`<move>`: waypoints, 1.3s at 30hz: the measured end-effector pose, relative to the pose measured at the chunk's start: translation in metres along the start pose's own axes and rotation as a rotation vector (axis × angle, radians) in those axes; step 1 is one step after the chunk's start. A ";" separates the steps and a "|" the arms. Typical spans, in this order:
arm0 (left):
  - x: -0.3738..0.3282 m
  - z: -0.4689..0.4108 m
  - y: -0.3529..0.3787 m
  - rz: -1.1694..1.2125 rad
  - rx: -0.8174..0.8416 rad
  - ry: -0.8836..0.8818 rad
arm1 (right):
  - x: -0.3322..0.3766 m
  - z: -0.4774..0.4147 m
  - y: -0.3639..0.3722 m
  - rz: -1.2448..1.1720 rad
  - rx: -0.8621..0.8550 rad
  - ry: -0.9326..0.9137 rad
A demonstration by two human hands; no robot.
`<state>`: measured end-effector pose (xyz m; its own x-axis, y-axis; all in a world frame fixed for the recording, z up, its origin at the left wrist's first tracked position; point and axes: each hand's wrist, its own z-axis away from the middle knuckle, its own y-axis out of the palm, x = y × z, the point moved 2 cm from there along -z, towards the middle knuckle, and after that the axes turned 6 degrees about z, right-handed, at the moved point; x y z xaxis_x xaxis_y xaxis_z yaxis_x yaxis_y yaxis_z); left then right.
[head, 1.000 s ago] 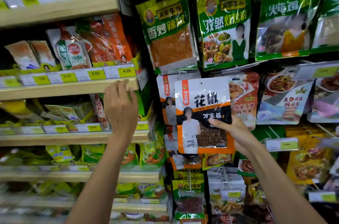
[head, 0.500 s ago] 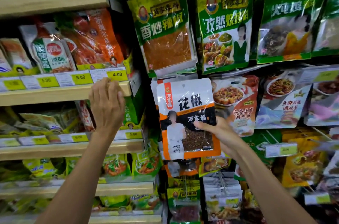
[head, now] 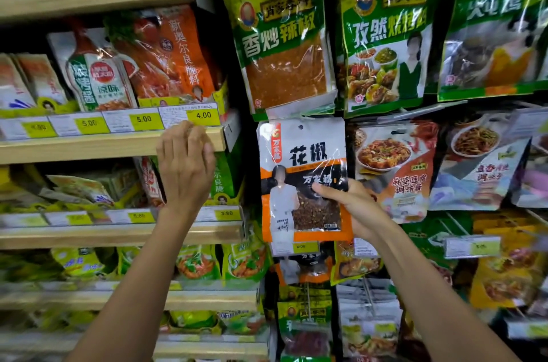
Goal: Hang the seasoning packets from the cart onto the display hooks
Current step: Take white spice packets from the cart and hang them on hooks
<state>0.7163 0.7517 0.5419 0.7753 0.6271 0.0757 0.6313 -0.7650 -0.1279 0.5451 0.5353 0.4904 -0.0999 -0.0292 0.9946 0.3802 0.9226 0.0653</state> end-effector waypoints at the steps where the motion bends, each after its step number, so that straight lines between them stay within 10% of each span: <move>1: 0.000 0.000 0.000 -0.001 0.005 -0.003 | 0.002 -0.001 0.002 0.014 -0.001 0.006; 26: -0.004 -0.003 -0.015 0.021 0.136 -0.030 | -0.004 -0.042 0.011 0.066 -0.276 0.098; 39: -0.029 0.002 -0.039 0.069 0.190 -0.047 | -0.028 0.023 -0.013 0.648 -0.537 -0.001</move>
<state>0.6691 0.7635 0.5430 0.8119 0.5837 0.0144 0.5574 -0.7676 -0.3163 0.5219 0.5333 0.4597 0.2881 0.4439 0.8485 0.7484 0.4484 -0.4887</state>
